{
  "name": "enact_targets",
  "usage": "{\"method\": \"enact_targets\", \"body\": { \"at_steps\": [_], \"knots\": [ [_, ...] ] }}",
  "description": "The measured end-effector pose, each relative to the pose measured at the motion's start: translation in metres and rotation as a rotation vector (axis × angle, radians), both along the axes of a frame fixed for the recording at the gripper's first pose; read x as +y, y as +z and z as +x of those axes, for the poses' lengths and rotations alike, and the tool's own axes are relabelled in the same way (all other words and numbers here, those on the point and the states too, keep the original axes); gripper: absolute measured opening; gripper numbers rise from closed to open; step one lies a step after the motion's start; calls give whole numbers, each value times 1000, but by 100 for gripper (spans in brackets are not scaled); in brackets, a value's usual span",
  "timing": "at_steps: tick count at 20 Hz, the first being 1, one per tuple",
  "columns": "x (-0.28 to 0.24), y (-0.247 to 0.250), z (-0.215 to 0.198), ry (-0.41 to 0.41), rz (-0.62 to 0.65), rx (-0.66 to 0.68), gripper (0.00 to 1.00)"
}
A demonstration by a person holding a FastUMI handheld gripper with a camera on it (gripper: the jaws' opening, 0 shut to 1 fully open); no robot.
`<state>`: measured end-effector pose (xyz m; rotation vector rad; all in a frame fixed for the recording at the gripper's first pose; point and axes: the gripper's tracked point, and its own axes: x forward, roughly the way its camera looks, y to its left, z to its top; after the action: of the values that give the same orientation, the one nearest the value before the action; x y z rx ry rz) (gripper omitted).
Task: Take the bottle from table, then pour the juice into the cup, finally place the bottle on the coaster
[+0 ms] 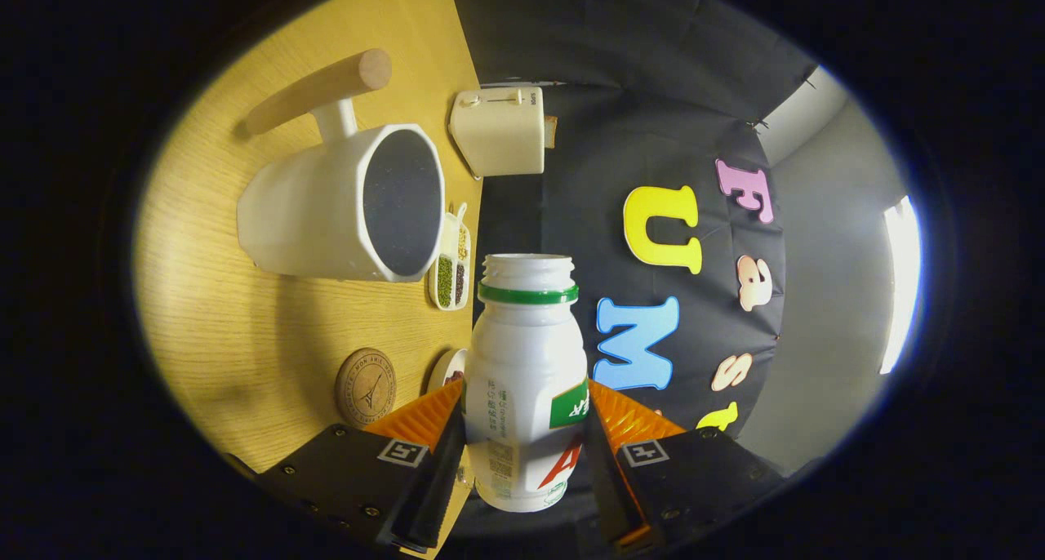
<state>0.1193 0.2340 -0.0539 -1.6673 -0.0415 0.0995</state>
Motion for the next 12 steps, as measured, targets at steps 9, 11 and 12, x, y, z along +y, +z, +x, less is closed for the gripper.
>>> {"method": "enact_targets", "body": {
  "at_steps": [9, 11, 12],
  "knots": [
    [-2, 6, 2, 1, -92, -29, 71],
    [-1, 6, 2, 4, -104, -36, 71],
    [-1, 6, 2, 4, -112, -38, 71]
  ]
}}
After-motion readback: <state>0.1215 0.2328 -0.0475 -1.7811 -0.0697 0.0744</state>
